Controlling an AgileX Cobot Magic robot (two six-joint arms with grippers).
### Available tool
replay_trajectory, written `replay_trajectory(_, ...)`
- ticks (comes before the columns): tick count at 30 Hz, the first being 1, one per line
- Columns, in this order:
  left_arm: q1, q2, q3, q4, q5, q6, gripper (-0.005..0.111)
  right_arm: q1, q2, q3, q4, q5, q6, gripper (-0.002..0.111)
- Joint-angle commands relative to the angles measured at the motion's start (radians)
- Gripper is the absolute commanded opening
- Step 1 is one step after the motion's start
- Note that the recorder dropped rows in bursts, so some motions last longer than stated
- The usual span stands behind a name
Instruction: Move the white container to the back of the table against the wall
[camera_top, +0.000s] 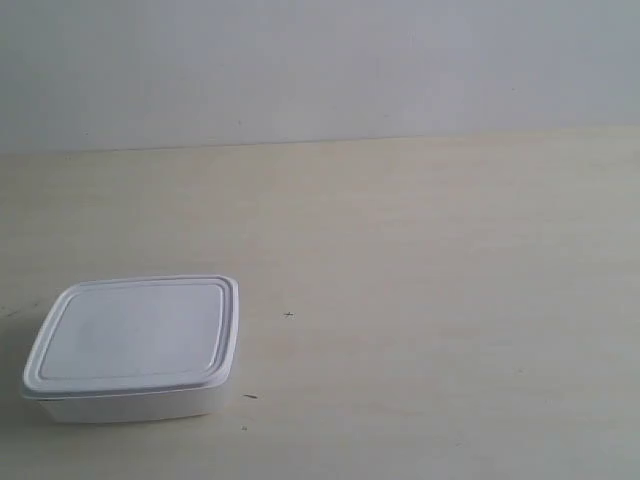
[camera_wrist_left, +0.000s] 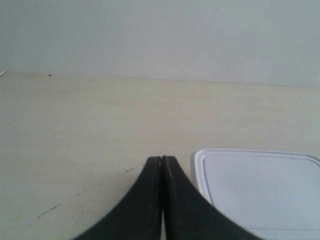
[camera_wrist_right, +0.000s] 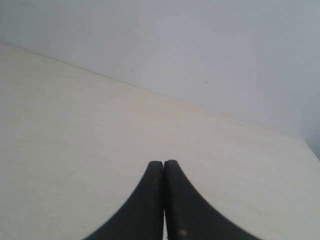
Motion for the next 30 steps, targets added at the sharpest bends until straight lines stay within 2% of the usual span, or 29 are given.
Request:
replay_trajectory(1,0.002,-0.007,0.000,-0.004,-0.002,0.005,0.000,-0.005,-0.007,0.004,0.000,-0.010,-0.003,0.000)
replay_trajectory(23,0.002,-0.007,0.000,-0.010,-0.050,0.027,0.000,-0.005,-0.007,0.004,-0.004,-0.039,-0.014,0.000)
replay_trajectory(28,0.002,-0.007,0.000,-0.142,-0.060,-0.025,0.000,-0.005,-0.007,0.004,-0.004,-0.114,-0.014,0.000)
replay_trajectory(30,0.002,-0.007,0.000,-0.155,-0.087,-0.025,0.000,-0.005,-0.007,0.004,0.056,-0.136,0.029,0.000)
